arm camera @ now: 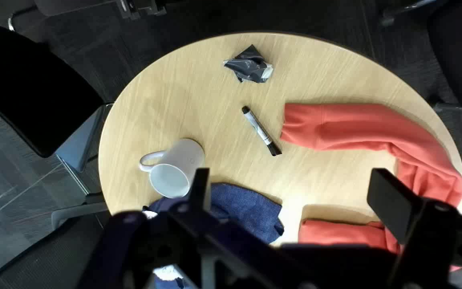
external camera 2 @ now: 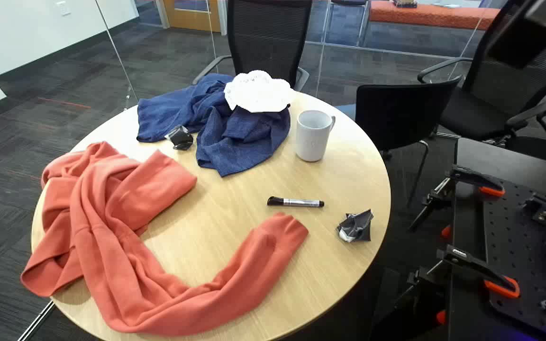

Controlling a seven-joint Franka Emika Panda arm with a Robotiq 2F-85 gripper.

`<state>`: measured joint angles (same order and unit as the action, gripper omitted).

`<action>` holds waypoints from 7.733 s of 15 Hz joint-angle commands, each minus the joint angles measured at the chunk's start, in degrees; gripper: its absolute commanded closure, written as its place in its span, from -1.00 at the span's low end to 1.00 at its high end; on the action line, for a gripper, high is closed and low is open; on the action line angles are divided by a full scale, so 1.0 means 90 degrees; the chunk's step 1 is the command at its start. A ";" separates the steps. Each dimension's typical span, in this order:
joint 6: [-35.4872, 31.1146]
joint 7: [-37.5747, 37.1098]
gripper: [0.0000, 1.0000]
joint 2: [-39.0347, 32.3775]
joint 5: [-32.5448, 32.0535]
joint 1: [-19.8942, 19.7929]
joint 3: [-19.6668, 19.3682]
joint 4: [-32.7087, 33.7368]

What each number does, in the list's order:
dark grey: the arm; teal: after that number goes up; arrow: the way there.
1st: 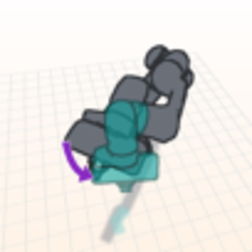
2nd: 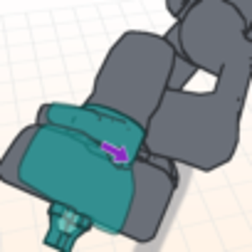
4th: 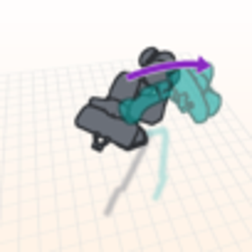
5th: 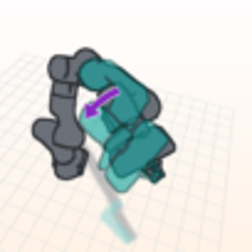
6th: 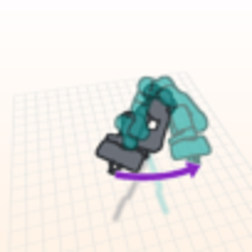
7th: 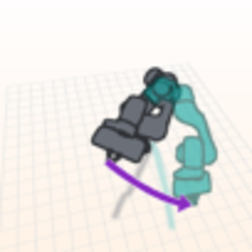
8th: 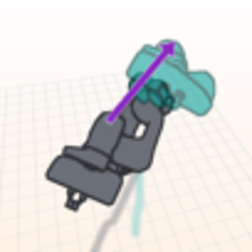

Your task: Put the marker inside the white mug cup

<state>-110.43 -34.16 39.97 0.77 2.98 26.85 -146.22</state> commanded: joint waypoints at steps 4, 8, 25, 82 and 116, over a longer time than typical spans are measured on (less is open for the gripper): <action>0.0010 -0.0103 -1.00 -0.0059 -0.0118 0.0174 -0.0148 0.0009; -0.0254 0.0040 -1.00 -0.0147 -0.0168 0.0164 -0.0214 -0.0033; -0.2193 0.1026 -1.00 -0.1757 -0.1075 0.0097 -0.1134 -0.0351; -0.5575 0.3330 -1.00 -0.8264 -0.1473 0.0201 -0.3037 0.2010; -0.5423 0.3033 0.91 -0.7741 -0.0872 0.0489 -0.3151 0.2091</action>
<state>-161.35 -5.96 -36.19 -8.64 6.09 -0.89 -124.30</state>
